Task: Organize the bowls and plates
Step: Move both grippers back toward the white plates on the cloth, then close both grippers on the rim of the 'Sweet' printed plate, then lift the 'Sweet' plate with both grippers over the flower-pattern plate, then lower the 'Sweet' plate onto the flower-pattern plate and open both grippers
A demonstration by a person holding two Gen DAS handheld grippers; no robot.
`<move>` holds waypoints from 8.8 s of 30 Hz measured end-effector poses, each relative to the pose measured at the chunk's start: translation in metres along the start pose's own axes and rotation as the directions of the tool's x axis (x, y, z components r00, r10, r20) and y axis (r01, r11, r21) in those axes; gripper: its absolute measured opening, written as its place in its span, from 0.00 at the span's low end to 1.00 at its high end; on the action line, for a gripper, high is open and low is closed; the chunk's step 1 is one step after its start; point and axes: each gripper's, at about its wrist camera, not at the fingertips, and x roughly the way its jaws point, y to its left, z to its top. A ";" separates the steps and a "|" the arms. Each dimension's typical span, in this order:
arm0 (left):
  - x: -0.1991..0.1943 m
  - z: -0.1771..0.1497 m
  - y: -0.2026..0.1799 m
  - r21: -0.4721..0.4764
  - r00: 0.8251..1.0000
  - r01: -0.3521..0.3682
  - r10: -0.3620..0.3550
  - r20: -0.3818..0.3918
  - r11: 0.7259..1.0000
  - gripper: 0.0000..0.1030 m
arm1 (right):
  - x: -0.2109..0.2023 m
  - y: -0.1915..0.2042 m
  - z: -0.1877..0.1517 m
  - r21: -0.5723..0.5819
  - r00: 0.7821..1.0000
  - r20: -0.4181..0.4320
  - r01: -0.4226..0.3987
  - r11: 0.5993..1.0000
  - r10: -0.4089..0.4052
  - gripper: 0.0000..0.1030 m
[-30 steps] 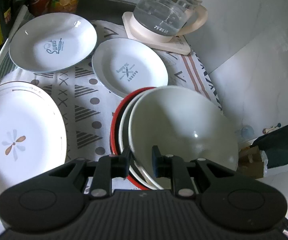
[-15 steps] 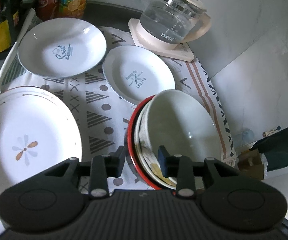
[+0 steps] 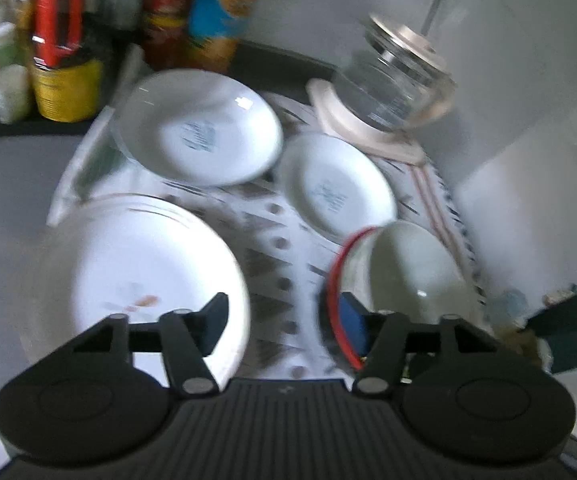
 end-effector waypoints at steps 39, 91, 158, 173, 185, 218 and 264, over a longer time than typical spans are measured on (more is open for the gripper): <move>-0.061 -0.028 0.116 -0.266 0.969 -0.181 0.219 0.118 0.947 0.84 | 0.039 0.104 -0.003 -0.355 0.976 -0.137 -0.205 0.912 0.167 0.95; 0.109 0.094 0.143 -0.570 0.993 -0.054 0.105 0.056 0.820 0.30 | 0.213 0.091 0.065 0.187 0.968 -0.206 -0.104 0.977 0.143 0.30; 0.016 -0.003 0.114 -0.438 0.988 -0.055 0.112 0.106 0.897 0.09 | 0.116 0.082 -0.016 0.003 0.989 -0.002 -0.148 0.989 0.148 0.13; -0.014 -0.048 0.104 -0.409 0.991 -0.081 0.117 0.063 0.909 0.11 | 0.078 0.073 -0.044 -0.115 0.986 -0.067 -0.157 0.981 0.150 0.14; -0.010 -0.075 0.106 -0.433 0.993 -0.109 0.116 -0.012 0.895 0.12 | 0.070 0.060 -0.059 -0.160 0.985 -0.119 -0.146 0.976 0.127 0.14; -0.015 -0.048 0.148 -0.477 0.974 -0.226 0.187 -0.129 0.849 0.38 | 0.096 0.058 -0.053 -0.024 0.980 -0.182 -0.090 0.996 0.084 0.08; -0.022 0.007 0.121 -0.484 0.972 -0.193 0.235 0.027 0.854 0.72 | 0.084 0.077 0.012 -0.126 0.979 -0.131 -0.171 0.977 0.154 0.55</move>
